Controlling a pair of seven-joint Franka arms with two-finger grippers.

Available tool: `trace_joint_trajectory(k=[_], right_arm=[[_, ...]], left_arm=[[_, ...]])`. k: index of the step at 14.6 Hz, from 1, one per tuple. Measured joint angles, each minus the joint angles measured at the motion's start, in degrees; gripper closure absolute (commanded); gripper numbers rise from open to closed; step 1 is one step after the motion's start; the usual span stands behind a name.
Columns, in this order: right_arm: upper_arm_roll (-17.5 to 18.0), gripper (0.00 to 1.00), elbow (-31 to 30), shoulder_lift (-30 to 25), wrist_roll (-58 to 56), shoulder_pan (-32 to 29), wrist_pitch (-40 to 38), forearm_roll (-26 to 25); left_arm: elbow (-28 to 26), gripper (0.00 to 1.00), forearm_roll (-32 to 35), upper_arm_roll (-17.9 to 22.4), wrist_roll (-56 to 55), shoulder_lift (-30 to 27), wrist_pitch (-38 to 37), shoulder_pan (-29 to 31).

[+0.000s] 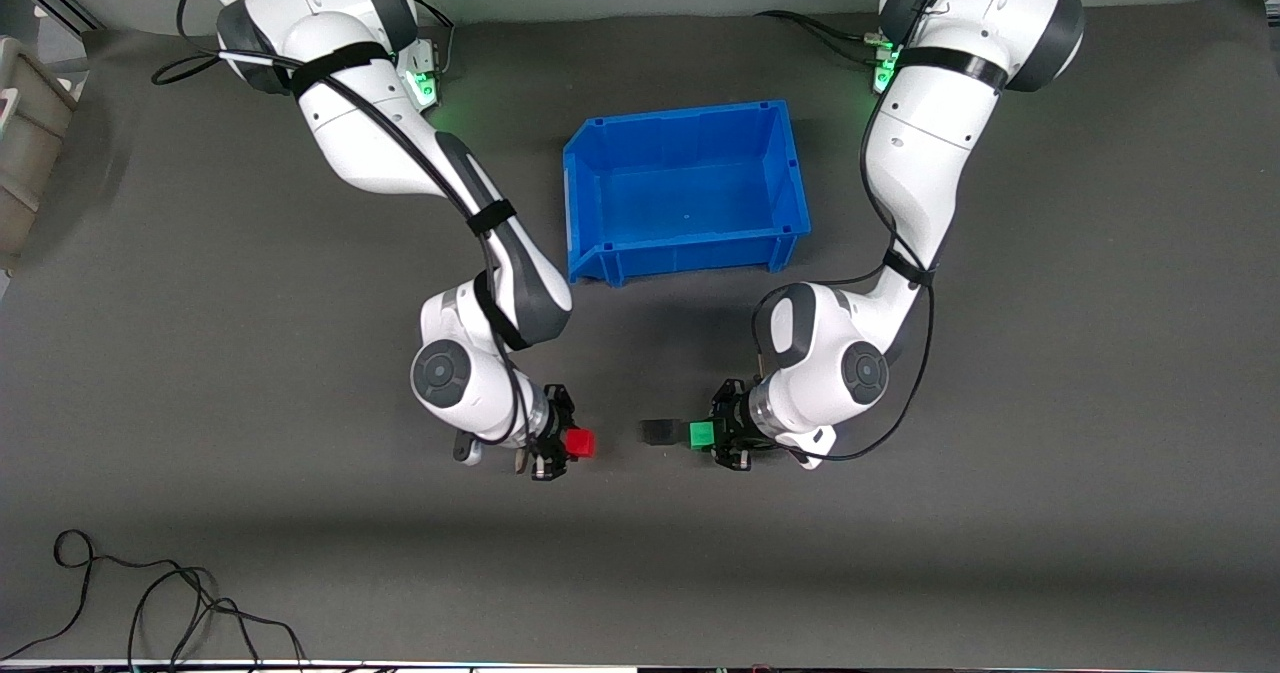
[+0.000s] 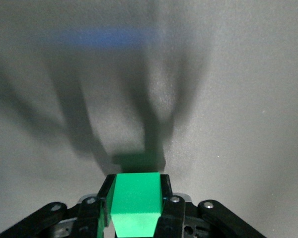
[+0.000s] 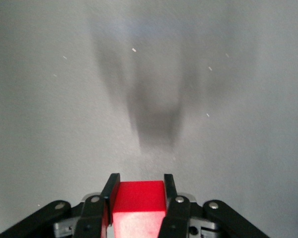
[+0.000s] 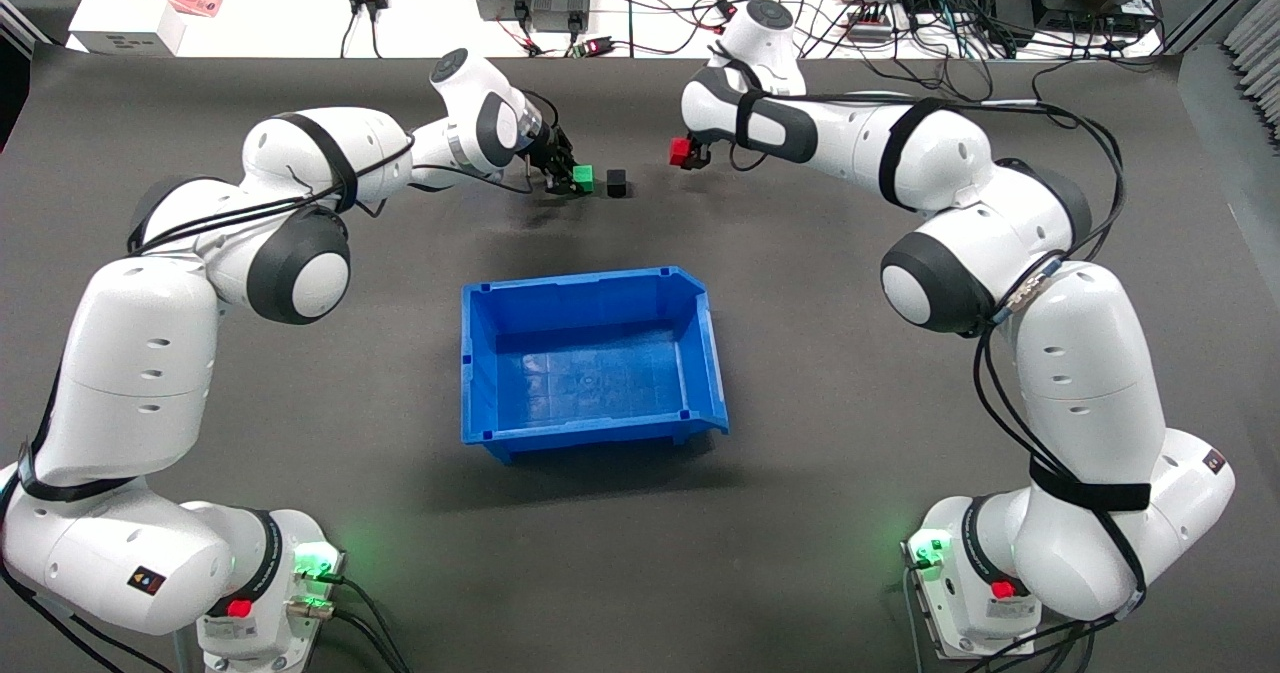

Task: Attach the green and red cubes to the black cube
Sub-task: 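Press the red and green cubes against the black cube's sides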

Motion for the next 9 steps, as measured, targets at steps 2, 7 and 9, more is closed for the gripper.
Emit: trace_joint_trajectory(k=[2,7,9], right_arm=[[-0.06,1.00,0.00,0.02,2.31,0.48,0.00,-0.07],[-0.08,1.00,0.00,0.25,4.95,1.73,0.00,-0.19],[-0.08,1.00,0.00,0.48,5.41,1.96,0.00,-0.21]], left_arm=[[0.00,1.00,0.01,0.00,-0.79,0.08,1.33,-0.66],[0.00,1.00,0.01,0.01,-1.27,0.25,1.86,-1.87],[0.00,1.00,0.02,0.02,-1.47,0.32,1.98,-2.20]])
